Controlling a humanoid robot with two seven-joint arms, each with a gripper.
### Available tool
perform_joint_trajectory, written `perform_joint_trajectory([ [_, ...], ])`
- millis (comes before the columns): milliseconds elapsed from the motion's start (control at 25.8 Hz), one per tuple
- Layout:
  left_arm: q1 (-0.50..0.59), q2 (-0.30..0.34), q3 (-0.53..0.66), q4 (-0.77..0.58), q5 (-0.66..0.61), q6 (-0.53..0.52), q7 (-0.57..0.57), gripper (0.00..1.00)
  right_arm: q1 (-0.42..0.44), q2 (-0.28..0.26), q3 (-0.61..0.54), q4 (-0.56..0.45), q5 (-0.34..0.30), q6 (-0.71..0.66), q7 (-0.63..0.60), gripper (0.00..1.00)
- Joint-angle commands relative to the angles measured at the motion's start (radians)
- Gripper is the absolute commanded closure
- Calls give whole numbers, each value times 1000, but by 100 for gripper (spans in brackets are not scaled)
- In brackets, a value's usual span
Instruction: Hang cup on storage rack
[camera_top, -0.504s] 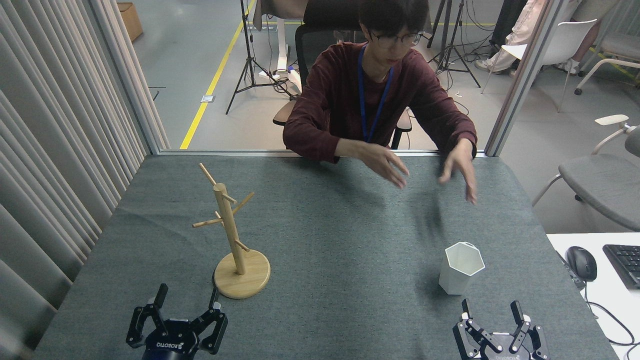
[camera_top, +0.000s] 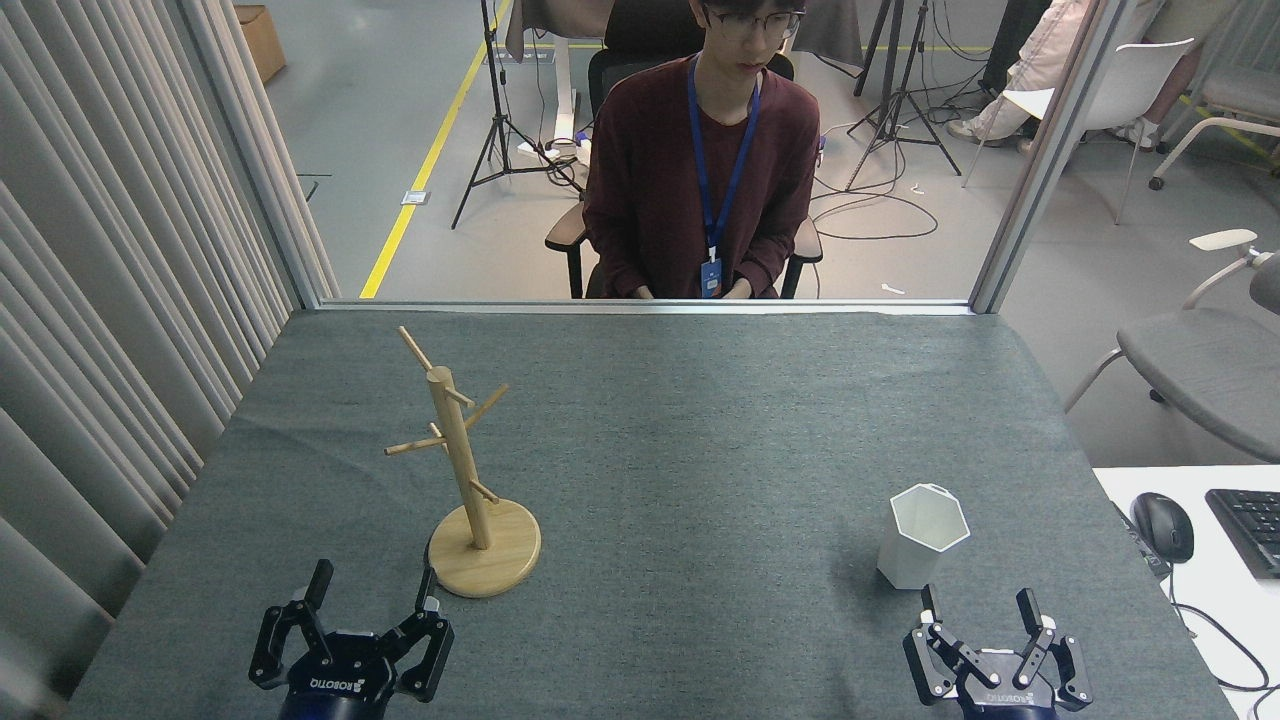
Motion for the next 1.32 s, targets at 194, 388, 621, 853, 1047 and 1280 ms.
perform_joint_trajectory([
  [194,-10,-1,0,21,2,7,1,0,-45,4,2,47,0,0,4,2],
  [388,-10,0,0,22,3,8,1,0,-121,5,5,141,12,5,4,2],
  [621,-9,2,8,27,6,8,1,0,-224,4,12,268,12,2,4,2],
  [853,0,2,11,27,6,8,1,0,-263,8,14,311,12,0,4,2],
  [1047,0,2,12,27,6,8,1,0,-270,10,26,325,12,2,4,2],
  [1280,-3,2,12,27,6,10,1,0,-272,15,45,334,12,5,4,2],
])
